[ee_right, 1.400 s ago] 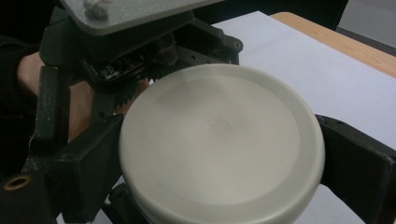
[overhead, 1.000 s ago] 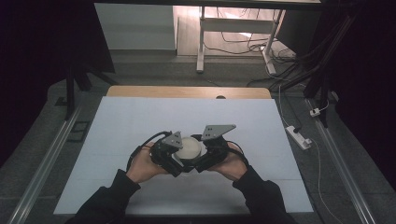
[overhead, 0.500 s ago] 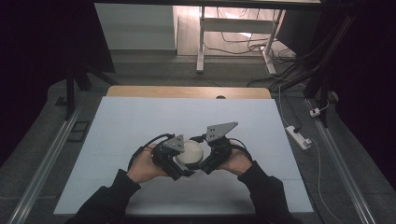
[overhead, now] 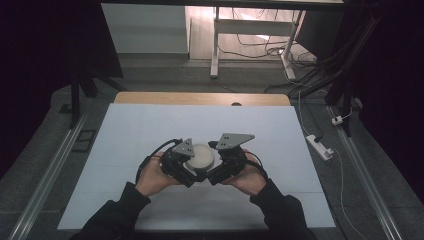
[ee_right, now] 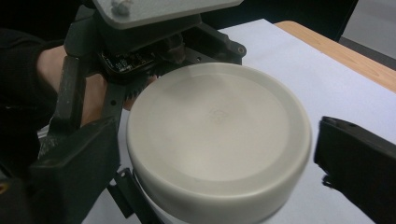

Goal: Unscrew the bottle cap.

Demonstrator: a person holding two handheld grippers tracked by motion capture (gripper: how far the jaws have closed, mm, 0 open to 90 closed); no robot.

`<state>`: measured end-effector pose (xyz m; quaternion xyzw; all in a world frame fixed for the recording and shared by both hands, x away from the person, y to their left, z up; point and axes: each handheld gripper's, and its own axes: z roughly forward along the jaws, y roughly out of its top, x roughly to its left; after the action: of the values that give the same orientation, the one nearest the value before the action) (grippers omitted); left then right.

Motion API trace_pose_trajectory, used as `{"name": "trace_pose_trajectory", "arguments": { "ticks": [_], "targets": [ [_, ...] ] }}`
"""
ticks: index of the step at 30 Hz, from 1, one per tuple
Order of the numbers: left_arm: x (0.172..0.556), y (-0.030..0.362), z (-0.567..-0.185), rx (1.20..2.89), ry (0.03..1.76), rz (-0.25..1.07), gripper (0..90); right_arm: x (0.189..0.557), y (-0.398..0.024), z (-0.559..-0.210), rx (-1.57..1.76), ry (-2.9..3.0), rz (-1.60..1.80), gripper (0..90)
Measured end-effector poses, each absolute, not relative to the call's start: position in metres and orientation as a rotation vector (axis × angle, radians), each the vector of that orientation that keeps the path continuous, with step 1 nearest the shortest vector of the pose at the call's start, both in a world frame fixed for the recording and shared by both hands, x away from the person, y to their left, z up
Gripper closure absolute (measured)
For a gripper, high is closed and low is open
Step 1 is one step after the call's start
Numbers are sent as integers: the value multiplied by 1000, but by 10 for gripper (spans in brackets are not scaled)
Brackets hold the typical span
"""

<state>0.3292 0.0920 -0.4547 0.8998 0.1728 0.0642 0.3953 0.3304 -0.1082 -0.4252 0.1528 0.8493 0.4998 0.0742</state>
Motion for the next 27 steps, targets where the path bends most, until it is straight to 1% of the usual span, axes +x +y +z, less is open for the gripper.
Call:
{"name": "trace_pose_trajectory", "arguments": {
  "ticks": [5, 10, 16, 20, 22, 25, 27],
  "targets": [
    [329, 93, -454, 2271, 430, 142, 75, 330, -107, -428, 464, 2529, 1521, 73],
    [329, 94, -454, 2269, 405, 124, 75, 327, -108, -428, 418, 2517, 1522, 77],
    [330, 97, -453, 2265, 366, 98, 75, 334, -115, -426, 379, 2578, 1590, 95],
    [332, 101, -453, 2253, 381, 99, 75, 341, -127, -424, 369, 2601, 1680, 171],
    [332, 101, -453, 2250, 383, 100, 75, 341, -127, -424, 390, 2594, 1687, 160],
    [330, 97, -452, 2261, 382, 113, 75, 337, -117, -427, 406, 2591, 1614, 83],
    [328, 94, -452, 2272, 378, 121, 75, 332, -110, -429, 408, 2576, 1566, 63]
  ]
}}
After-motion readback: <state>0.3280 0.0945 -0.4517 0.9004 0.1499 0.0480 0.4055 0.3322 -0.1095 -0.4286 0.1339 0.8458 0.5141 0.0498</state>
